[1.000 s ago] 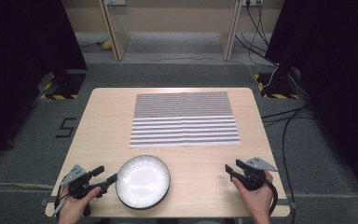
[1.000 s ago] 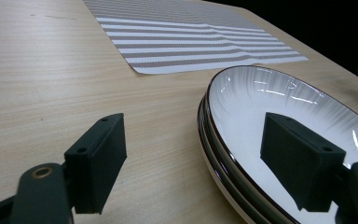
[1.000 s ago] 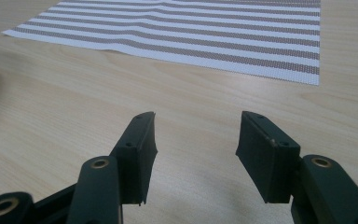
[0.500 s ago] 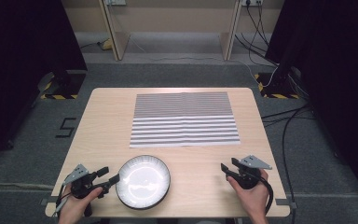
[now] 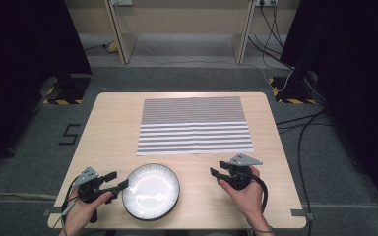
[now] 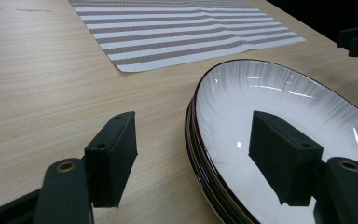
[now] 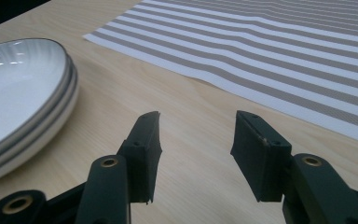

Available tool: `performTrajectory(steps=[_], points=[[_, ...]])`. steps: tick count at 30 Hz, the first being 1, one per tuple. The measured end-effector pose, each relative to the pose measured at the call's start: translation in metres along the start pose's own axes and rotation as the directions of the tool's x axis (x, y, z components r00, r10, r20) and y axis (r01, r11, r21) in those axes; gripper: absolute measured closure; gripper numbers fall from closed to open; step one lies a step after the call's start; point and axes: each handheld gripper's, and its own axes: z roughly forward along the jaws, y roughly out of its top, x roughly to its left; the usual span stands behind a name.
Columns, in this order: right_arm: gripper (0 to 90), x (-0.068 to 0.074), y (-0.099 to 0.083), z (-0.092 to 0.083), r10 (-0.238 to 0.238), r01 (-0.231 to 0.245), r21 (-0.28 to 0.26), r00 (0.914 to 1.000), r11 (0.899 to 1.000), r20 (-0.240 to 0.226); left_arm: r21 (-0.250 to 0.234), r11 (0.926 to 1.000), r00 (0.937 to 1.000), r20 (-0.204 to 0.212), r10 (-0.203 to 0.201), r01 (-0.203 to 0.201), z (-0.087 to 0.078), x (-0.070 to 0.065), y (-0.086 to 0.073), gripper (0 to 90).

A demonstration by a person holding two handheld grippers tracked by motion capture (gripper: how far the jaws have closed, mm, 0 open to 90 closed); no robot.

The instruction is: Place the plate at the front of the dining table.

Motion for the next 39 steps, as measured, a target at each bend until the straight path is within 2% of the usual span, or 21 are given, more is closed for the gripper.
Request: performTrajectory(steps=[3, 4, 5, 6, 8, 10, 15, 18, 24, 28, 29, 32, 33, 35, 37, 39], points=[[54.9, 0.012, 0.012, 0.010, -0.016, 0.017, 0.013, 0.9984, 1.000, -0.054, 0.008, 1.0000, 1.0000, 0.004, -0.004, 0.004, 0.000, -0.001, 0.002, 32.7], [57.3, 0.020, 0.017, 0.015, -0.015, 0.017, 0.020, 0.9953, 1.000, -0.096, 0.007, 1.0000, 1.0000, 0.007, -0.006, 0.006, 0.000, -0.001, 0.003, 35.4], [57.3, 0.020, 0.017, 0.015, -0.015, 0.017, 0.020, 0.9953, 1.000, -0.096, 0.010, 0.9999, 0.9999, 0.010, -0.008, 0.008, 0.000, -0.001, 0.003, 35.4], [61.5, 0.031, 0.024, 0.023, -0.014, 0.018, 0.030, 0.9896, 0.999, -0.143, 0.019, 0.9997, 0.9998, 0.015, -0.014, 0.013, 0.000, -0.002, 0.004, 36.2], [62.1, 0.035, 0.026, 0.025, -0.006, 0.012, 0.036, 0.9874, 0.999, -0.158, 0.034, 0.9993, 0.9997, 0.017, -0.017, 0.017, 0.000, -0.002, 0.005, 37.1], [64.0, 0.045, 0.030, 0.033, 0.008, 0.002, 0.048, 0.9794, 0.999, -0.202, 0.059, 0.9981, 0.9997, 0.015, -0.018, 0.017, 0.002, -0.003, 0.005, 38.6], [65.3, 0.064, 0.031, 0.048, 0.031, -0.006, 0.098, 0.9679, 0.995, -0.250, 0.068, 0.9974, 0.9995, 0.018, -0.026, 0.025, 0.003, -0.003, 0.002, 41.4], [66.6, 0.072, 0.028, 0.055, 0.034, 0.000, 0.128, 0.9648, 0.992, -0.261, 0.065, 0.9974, 0.9994, 0.018, -0.031, 0.030, 0.002, -0.003, -0.001, 42.1], [71.8, 0.080, 0.023, 0.062, 0.046, 0.002, 0.191, 0.9689, 0.982, -0.243, 0.066, 0.9972, 0.9992, 0.016, -0.037, 0.036, -0.001, -0.005, -0.010, 44.3], [72.3, 0.084, 0.020, 0.064, 0.048, 0.004, 0.207, 0.9687, 0.978, -0.243, 0.072, 0.9966, 0.9990, 0.015, -0.042, 0.041, -0.001, -0.006, -0.012, 44.8], [72.6, 0.086, 0.019, 0.065, 0.056, -0.007, 0.209, 0.9711, 0.978, -0.232, 0.073, 0.9966, 0.9991, 0.015, -0.039, 0.037, -0.001, -0.006, -0.013, 44.9], [73.8, 0.089, 0.023, 0.065, 0.039, 0.010, 0.230, 0.9780, 0.973, -0.205, 0.072, 0.9969, 0.9993, 0.014, -0.035, 0.034, -0.001, -0.006, -0.013, 44.9], [73.8, 0.089, 0.023, 0.065, 0.039, 0.010, 0.230, 0.9780, 0.973, -0.205, 0.071, 0.9969, 0.9993, 0.013, -0.036, 0.035, 0.000, -0.006, -0.013, 44.9], [74.2, 0.094, 0.026, 0.066, 0.004, 0.038, 0.245, 0.9853, 0.969, -0.171, 0.074, 0.9966, 0.9992, 0.015, -0.036, 0.035, 0.000, -0.007, -0.014, 44.9], [74.5, 0.098, 0.028, 0.066, -0.015, 0.053, 0.257, 0.9884, 0.965, -0.151, 0.073, 0.9968, 0.9993, 0.016, -0.033, 0.032, 0.000, -0.008, -0.013, 44.9], [75.0, 0.099, 0.029, 0.067, -0.012, 0.048, 0.266, 0.9906, 0.963, -0.136, 0.075, 0.9967, 0.9994, 0.014, -0.030, 0.029, 0.000, -0.009, -0.013, 45.3]])
